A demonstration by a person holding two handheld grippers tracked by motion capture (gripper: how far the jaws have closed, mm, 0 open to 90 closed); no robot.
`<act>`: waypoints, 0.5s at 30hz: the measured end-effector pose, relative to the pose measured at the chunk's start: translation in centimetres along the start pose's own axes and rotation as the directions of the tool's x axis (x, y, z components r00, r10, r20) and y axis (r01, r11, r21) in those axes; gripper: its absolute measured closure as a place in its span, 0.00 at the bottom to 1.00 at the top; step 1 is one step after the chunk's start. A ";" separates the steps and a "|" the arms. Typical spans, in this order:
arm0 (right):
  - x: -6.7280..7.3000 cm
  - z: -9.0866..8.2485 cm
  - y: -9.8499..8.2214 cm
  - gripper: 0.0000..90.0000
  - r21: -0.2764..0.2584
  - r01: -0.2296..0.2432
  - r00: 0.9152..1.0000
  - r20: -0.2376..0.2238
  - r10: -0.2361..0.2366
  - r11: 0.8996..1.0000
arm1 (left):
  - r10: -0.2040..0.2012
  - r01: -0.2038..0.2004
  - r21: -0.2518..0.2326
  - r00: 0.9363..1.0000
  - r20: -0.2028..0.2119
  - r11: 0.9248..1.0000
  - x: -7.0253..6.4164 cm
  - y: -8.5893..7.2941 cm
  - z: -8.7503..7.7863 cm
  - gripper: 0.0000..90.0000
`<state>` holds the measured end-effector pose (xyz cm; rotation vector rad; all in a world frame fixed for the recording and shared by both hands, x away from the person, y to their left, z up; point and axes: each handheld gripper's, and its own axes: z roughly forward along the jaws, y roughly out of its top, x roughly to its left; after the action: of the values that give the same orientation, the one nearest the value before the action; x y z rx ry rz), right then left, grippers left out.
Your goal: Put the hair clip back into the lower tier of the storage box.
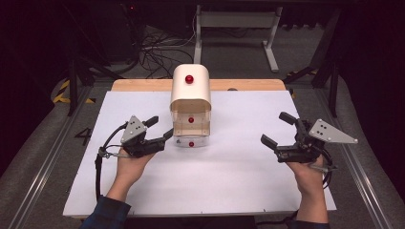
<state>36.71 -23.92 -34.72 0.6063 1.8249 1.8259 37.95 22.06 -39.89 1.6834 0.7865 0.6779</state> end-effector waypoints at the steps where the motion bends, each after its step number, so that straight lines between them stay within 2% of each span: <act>1: 0.0 0.0 0.0 0.00 0.000 0.001 1.000 -0.001 -0.001 1.000 | -0.001 0.001 -0.001 1.000 -0.001 1.000 0.0 0.0 -0.1 0.32; 6: 0.0 0.0 0.0 0.00 0.001 0.001 1.000 -0.002 -0.001 1.000 | 0.005 -0.006 -0.009 1.000 -0.003 1.000 0.0 0.1 -0.3 0.30; 15: 0.0 0.0 -0.1 0.00 -0.002 0.001 1.000 -0.003 -0.001 1.000 | -0.011 0.010 -0.031 1.000 -0.007 0.999 0.4 0.2 -1.3 0.24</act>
<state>36.75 -23.95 -34.78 0.6027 1.8246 1.8284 37.22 23.08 -39.40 1.6482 0.7858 0.6864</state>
